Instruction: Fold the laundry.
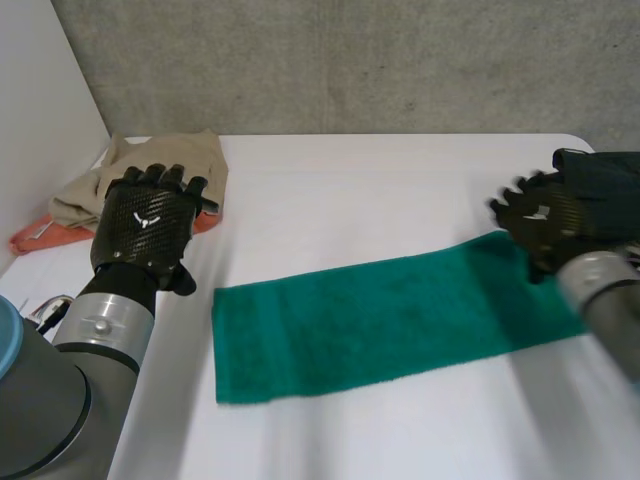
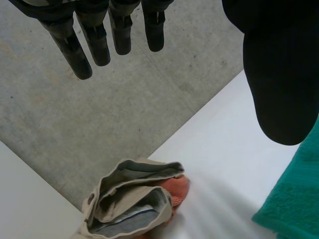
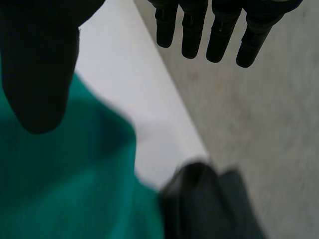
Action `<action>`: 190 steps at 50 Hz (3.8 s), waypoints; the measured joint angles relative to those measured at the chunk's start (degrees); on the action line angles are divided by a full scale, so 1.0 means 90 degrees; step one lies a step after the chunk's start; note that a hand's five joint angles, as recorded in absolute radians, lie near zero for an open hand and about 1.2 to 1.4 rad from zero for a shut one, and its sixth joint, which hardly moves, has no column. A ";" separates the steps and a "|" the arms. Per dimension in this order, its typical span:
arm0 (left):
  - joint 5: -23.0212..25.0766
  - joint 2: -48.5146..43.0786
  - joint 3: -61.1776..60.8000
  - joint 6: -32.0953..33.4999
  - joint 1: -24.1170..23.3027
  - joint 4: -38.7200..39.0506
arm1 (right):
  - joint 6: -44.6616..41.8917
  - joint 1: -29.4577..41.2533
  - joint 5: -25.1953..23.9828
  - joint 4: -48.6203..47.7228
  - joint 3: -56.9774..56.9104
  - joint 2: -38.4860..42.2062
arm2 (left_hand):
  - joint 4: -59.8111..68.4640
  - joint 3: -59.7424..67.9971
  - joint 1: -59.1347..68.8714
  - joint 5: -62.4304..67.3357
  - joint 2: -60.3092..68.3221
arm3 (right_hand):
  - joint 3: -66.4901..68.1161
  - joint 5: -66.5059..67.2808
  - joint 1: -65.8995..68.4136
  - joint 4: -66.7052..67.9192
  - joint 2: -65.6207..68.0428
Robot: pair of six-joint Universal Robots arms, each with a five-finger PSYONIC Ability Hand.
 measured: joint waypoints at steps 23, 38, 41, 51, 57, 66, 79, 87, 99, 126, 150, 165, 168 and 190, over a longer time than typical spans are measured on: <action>0.0055 -0.0197 -0.0209 -0.0241 -0.0006 0.0082 | -0.1655 -0.3491 -0.2738 0.0769 -0.0111 0.1193 | 0.0000 0.0000 0.0000 0.0000 -0.0001 | 0.0748 0.0946 0.0661 0.0750 0.0616; 0.0057 -0.0363 -0.0206 -0.0245 0.0000 0.0090 | -0.1657 -0.3517 -0.3071 0.0312 -0.0441 0.1686 | 0.0000 0.0000 0.0000 0.0000 -0.0001 | 0.1719 0.1853 0.1568 0.1705 0.1582; 0.0056 -0.0363 -0.0207 -0.0246 0.0002 0.0090 | -0.1642 -0.3506 -0.3074 0.0226 -0.0505 0.1748 | 0.0000 0.0000 0.0001 0.0000 -0.0001 | 0.1805 0.1937 0.1662 0.1800 0.1696; 0.0056 -0.0359 -0.0223 -0.0253 -0.0004 0.0089 | -0.1638 -0.3486 -0.3057 0.0182 -0.0754 0.1982 | 0.0000 0.0000 0.0001 0.0000 -0.0001 | 0.2901 0.2987 0.2700 0.2889 0.2859; 0.0056 -0.0356 -0.0222 -0.0254 -0.0006 0.0086 | -0.1638 -0.3485 -0.3031 0.0181 -0.0924 0.2128 | 0.0000 0.0000 0.0000 0.0000 -0.0001 | 0.5593 0.5674 0.5103 0.5611 0.5531; 0.0056 -0.0250 -0.0224 -0.0258 -0.0001 0.0069 | -0.1635 -0.3459 -0.2451 0.0535 -0.0882 0.1821 | 0.0000 0.0000 0.0001 0.0000 -0.0001 | 0.5626 0.5695 0.5103 0.5707 0.5531; 0.0064 0.0487 -0.0282 -0.0245 0.0217 0.0016 | -0.1090 -0.0641 -0.0499 0.1393 -0.1310 0.0589 | 0.0000 0.0000 0.0000 0.0000 -0.0001 | 0.5682 0.5724 0.5103 0.5731 0.5539; 0.0066 0.0951 -0.0320 -0.0243 0.0512 0.0011 | -0.0650 0.1831 -0.0149 0.0893 -0.1840 0.0608 | 0.0000 0.0000 0.0001 0.0000 -0.0001 | 0.5682 0.5723 0.5103 0.5731 0.5539; 0.0168 0.1081 -0.0577 -0.0322 0.0584 0.0026 | -0.0838 0.4747 -0.0682 -0.0265 -0.1749 0.1985 | 0.0000 0.0000 0.0000 0.0000 -0.0016 | 0.5683 0.5751 0.5103 0.5733 0.5540; 0.0635 -0.1206 0.1178 -0.0986 -0.0917 0.0071 | 0.2769 0.2689 -0.0199 0.0369 -0.0188 -0.0239 | 0.0001 0.0000 0.0000 0.0000 -0.0017 | -0.0531 -0.0352 -0.0483 -0.0525 -0.0540; -0.0780 -0.1906 0.1158 -0.0571 -0.1380 -0.0406 | 0.0463 0.1472 0.0653 0.0268 0.0209 0.0632 | 0.0000 0.0000 0.0000 0.0000 -0.0017 | 0.5665 0.5265 0.4346 0.5702 0.5204; -0.0739 0.0085 0.0176 -0.0601 -0.0360 -0.0881 | -0.0398 0.4518 0.0609 -0.0044 -0.1000 0.0925 | 0.0000 0.0000 0.0000 0.0000 -0.0017 | 0.5681 0.5287 0.4413 0.5725 0.5233; -0.0714 0.0171 0.0095 -0.0621 -0.0189 -0.0871 | -0.0702 0.4907 0.0464 -0.0018 -0.1009 0.1278 | -0.0022 0.0000 0.0000 0.0000 -0.0025 | 0.4044 0.4066 0.3560 0.4060 0.3904; -0.0756 -0.0663 0.1433 -0.1168 -0.1169 -0.0842 | 0.3924 0.2902 -0.0631 0.0828 -0.0739 -0.0465 | -0.0044 0.0000 0.0000 0.0000 -0.0025 | -0.0543 -0.0349 -0.0524 -0.0548 -0.0557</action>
